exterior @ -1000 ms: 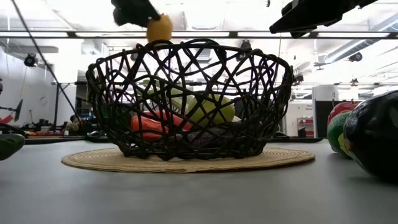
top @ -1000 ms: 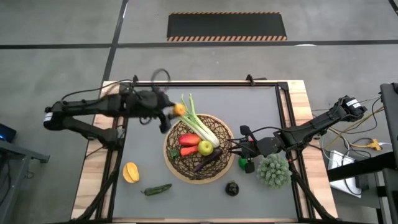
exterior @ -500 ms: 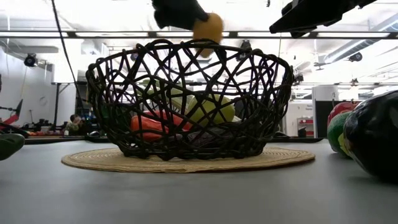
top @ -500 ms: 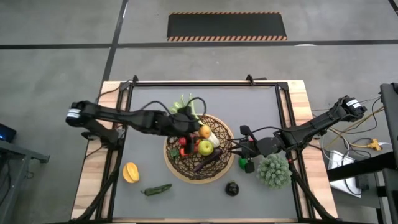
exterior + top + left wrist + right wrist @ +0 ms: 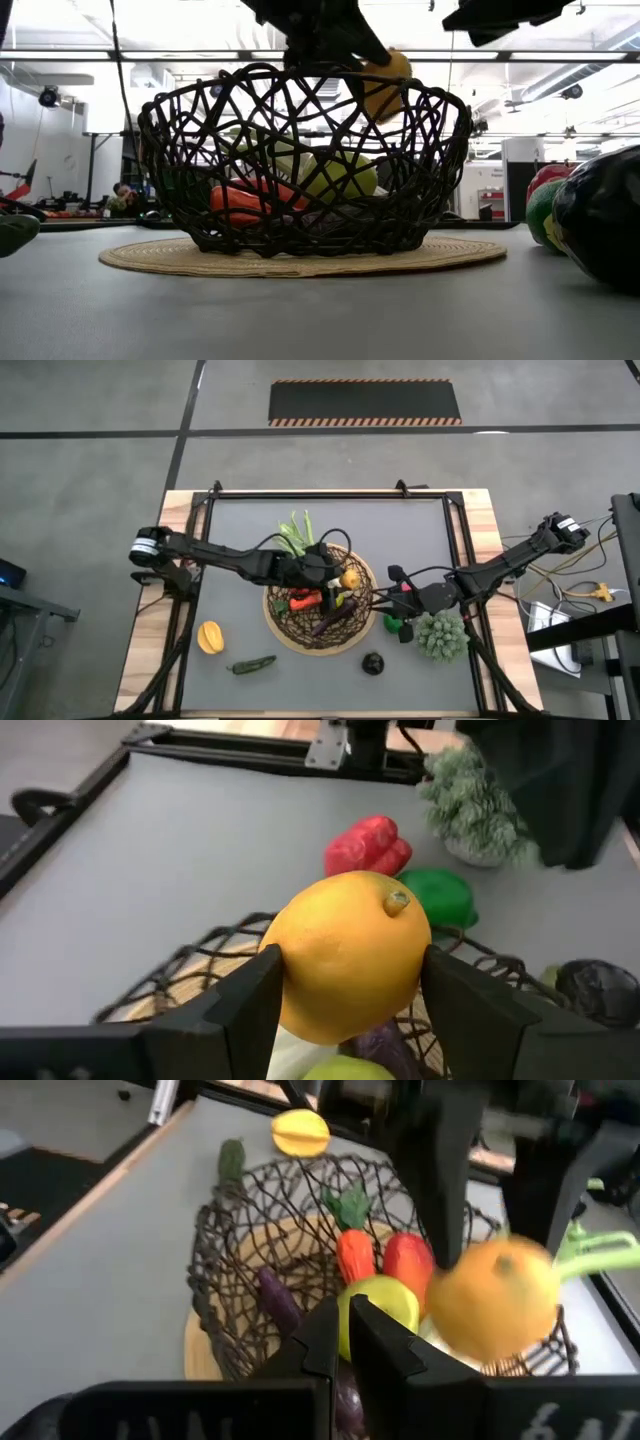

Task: Build produce basket
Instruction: Put the lemon into the wire basket, then put the red bell pepper into the wire basket

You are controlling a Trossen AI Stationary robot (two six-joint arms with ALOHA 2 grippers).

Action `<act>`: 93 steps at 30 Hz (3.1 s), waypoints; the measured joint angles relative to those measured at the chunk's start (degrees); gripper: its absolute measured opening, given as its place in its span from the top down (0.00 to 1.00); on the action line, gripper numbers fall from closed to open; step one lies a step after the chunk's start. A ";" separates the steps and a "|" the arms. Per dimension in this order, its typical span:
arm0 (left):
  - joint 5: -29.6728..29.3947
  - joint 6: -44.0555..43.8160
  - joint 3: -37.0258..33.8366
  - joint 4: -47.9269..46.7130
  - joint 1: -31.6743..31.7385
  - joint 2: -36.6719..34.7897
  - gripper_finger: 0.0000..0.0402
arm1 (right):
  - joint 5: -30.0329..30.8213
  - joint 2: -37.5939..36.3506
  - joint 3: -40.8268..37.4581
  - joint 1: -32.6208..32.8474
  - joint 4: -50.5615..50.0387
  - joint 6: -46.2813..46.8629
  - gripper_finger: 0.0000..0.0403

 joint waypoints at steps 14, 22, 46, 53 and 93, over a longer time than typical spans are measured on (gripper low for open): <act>-0.22 -10.60 -0.41 8.21 -0.99 5.23 0.49 | -0.02 -2.20 -2.57 1.79 4.56 -2.65 0.96; -2.73 -19.38 -5.70 12.75 -0.99 5.24 0.49 | -0.04 -2.27 -2.57 1.79 4.57 -2.56 0.96; -6.91 -19.37 -8.07 21.08 -0.64 8.62 0.49 | -0.02 -2.27 -2.59 1.79 4.46 -2.15 0.96; -6.91 -20.51 -8.23 20.95 -0.38 8.64 0.49 | -0.02 -2.27 -2.59 1.79 4.24 -1.62 0.96; -4.41 10.96 -8.52 14.98 -6.54 -7.16 0.35 | 0.13 -2.07 -2.66 1.76 3.18 7.83 0.96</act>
